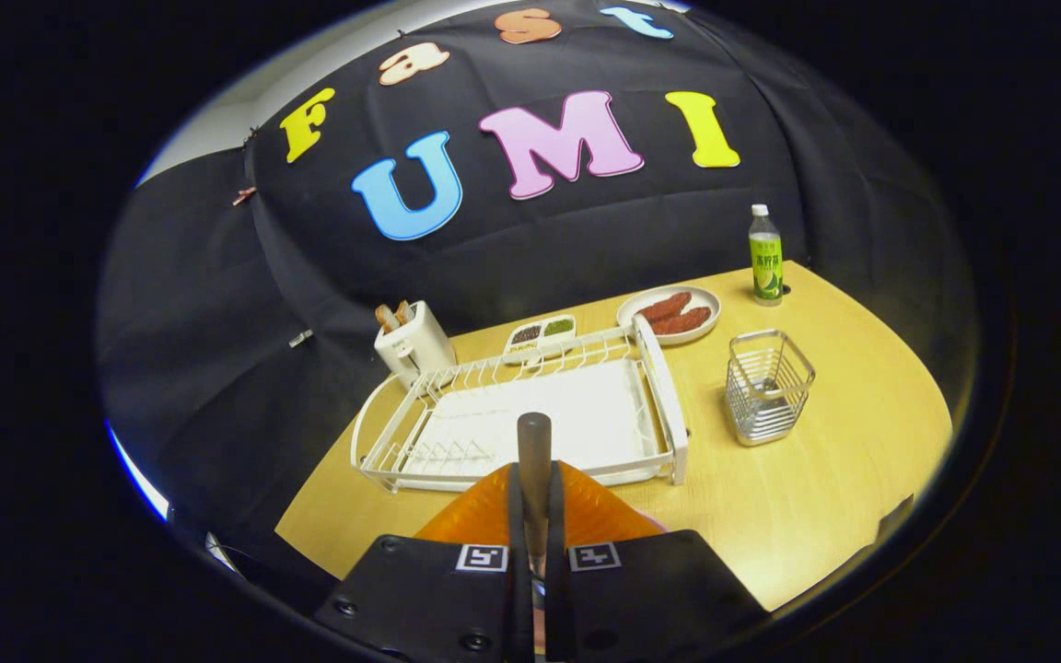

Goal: Take the plate from the dish rack, then take the spoon from the basket and place it into the plate.

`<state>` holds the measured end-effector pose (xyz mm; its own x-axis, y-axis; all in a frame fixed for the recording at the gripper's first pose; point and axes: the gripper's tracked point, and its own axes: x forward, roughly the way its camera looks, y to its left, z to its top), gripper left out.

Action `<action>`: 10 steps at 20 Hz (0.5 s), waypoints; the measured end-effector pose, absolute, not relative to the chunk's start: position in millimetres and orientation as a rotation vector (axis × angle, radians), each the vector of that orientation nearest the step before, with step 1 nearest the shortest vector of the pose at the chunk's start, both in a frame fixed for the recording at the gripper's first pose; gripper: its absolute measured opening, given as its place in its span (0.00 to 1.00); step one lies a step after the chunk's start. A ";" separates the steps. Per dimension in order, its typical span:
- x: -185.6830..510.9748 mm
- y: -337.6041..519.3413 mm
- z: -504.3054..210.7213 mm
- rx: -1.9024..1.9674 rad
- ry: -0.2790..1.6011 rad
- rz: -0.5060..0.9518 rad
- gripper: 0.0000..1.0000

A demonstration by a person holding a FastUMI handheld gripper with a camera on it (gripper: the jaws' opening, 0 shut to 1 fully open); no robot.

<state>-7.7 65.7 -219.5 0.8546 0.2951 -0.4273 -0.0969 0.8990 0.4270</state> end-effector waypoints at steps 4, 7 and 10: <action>-11.2 78.7 -253.8 0.475 0.576 0.189 0.09; -10.8 83.4 -266.8 0.479 0.605 0.178 0.09; -12.7 83.8 -275.7 0.455 0.623 0.174 0.09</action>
